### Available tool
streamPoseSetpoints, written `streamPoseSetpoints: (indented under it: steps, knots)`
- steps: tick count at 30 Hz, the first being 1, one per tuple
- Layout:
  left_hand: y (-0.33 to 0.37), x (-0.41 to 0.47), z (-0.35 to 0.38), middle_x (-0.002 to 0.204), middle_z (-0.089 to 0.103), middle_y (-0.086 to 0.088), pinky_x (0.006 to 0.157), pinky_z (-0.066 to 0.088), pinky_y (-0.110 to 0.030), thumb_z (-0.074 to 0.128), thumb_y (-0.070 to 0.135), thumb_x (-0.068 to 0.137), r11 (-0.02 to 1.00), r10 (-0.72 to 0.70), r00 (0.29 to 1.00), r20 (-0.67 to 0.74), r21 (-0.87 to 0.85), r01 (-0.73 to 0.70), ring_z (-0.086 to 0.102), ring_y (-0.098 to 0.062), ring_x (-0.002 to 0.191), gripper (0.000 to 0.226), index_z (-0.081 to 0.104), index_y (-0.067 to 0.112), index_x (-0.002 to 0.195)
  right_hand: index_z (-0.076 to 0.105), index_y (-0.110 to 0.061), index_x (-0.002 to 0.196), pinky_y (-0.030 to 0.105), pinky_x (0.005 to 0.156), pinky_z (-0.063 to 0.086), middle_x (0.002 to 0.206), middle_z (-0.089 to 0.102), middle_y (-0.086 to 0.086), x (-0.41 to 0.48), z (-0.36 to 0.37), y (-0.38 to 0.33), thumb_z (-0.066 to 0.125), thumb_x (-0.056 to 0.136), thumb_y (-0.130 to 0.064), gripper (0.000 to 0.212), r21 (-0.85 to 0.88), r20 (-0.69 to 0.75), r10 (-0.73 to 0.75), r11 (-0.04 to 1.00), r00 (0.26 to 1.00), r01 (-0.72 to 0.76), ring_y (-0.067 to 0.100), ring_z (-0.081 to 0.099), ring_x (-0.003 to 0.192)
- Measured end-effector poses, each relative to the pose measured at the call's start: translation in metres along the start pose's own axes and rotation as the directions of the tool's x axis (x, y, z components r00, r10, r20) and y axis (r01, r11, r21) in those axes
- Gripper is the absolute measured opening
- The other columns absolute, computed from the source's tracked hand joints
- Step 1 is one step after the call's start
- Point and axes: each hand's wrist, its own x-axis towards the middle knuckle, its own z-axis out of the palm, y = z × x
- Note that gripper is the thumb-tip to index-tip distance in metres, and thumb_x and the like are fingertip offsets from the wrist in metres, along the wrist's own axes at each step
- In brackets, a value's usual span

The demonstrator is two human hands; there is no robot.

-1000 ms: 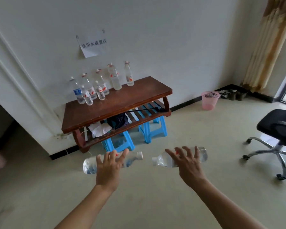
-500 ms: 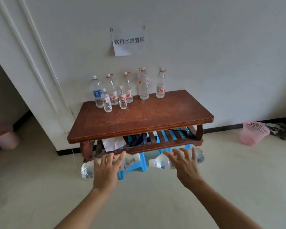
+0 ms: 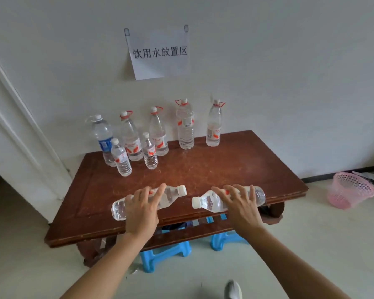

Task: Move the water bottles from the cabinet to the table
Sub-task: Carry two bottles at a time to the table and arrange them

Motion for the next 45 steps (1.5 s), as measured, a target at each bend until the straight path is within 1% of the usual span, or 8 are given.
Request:
streamPoseSetpoints:
  steps: [4,9,16,25,30,34,38,45]
  knots:
    - [0.010,0.063,0.045,0.110,0.060,-0.008,0.076,0.051,-0.049,0.089,0.011,0.063,0.999,-0.025,1.000,0.017,-0.036,0.026,0.059,-0.030,0.098,0.091,0.050,0.027,0.143,0.030,-0.044,0.148,0.072,0.109,0.030,0.135,0.058,0.001,0.079,0.031,0.027,0.077,0.064,-0.002,0.105,0.061,0.013,-0.012,0.998,1.000,0.011,0.033,0.051,0.127]
    - [0.018,0.165,0.077,0.112,0.061,-0.006,0.078,0.054,-0.048,0.091,0.015,0.063,0.993,-0.094,0.996,0.001,-0.072,0.094,0.059,-0.029,0.100,0.096,0.045,0.028,0.146,0.034,-0.042,0.147,0.071,0.108,0.032,0.133,0.059,-0.001,0.189,0.053,0.071,0.082,0.074,-0.025,0.089,0.185,-0.018,-0.038,0.982,0.999,0.041,0.032,0.051,0.127]
    - [0.015,0.273,0.116,0.117,0.061,-0.007,0.083,0.058,-0.043,0.087,0.018,0.072,0.939,-0.246,0.968,-0.048,-0.258,0.226,0.058,-0.027,0.109,0.093,0.034,0.026,0.148,0.029,-0.043,0.149,0.066,0.108,0.034,0.138,0.056,-0.001,0.316,0.078,0.099,0.082,0.077,-0.023,0.092,0.297,0.010,-0.029,0.955,1.000,0.025,0.032,0.049,0.129]
    - [-0.028,0.337,0.191,0.139,0.054,-0.013,0.100,0.047,-0.033,0.083,0.025,0.081,0.786,-0.335,0.942,0.000,-0.552,0.279,0.053,-0.026,0.127,0.083,0.036,0.010,0.147,0.034,-0.035,0.147,0.054,0.100,0.047,0.139,0.054,0.000,0.399,0.123,0.065,0.077,0.077,-0.008,0.086,0.736,0.034,0.171,0.663,0.985,-0.140,0.028,0.054,0.122]
    - [-0.046,0.362,0.217,0.140,0.052,-0.018,0.102,0.049,-0.041,0.075,0.033,0.089,0.746,-0.348,0.937,-0.030,-0.614,0.257,0.053,-0.030,0.127,0.076,0.030,0.010,0.145,0.035,-0.032,0.144,0.033,0.086,0.046,0.141,0.053,-0.004,0.435,0.137,0.035,0.078,0.080,-0.010,0.080,0.839,0.072,0.265,0.505,0.962,-0.202,0.020,0.057,0.118]
    - [-0.055,0.367,0.231,0.137,0.051,-0.021,0.103,0.043,-0.028,0.058,0.055,0.090,0.660,-0.391,0.920,0.012,-0.693,0.289,0.051,-0.026,0.125,0.075,0.026,0.013,0.143,0.027,-0.034,0.137,0.034,0.083,0.048,0.130,0.056,-0.003,0.450,0.147,0.010,0.083,0.081,-0.021,0.081,0.874,0.159,0.322,0.393,0.933,-0.284,0.022,0.059,0.111]
    - [-0.067,0.370,0.239,0.136,0.049,-0.024,0.102,0.027,-0.004,0.070,0.041,0.089,0.657,-0.398,0.917,0.014,-0.693,0.296,0.045,-0.015,0.123,0.079,0.025,0.007,0.143,0.025,-0.038,0.138,0.035,0.090,0.049,0.136,0.053,-0.001,0.458,0.153,-0.003,0.080,0.086,-0.023,0.077,0.872,0.165,0.324,0.393,0.931,-0.291,0.020,0.056,0.118]
    - [-0.072,0.354,0.242,0.144,0.046,-0.022,0.110,0.031,-0.020,0.072,0.043,0.086,0.649,-0.396,0.911,0.113,-0.667,0.365,0.044,-0.028,0.135,0.087,0.022,0.008,0.149,0.021,-0.031,0.146,0.036,0.093,0.049,0.146,0.048,0.005,0.458,0.150,0.002,0.078,0.086,-0.037,0.083,0.839,0.229,0.324,0.413,0.918,-0.355,0.027,0.054,0.127]
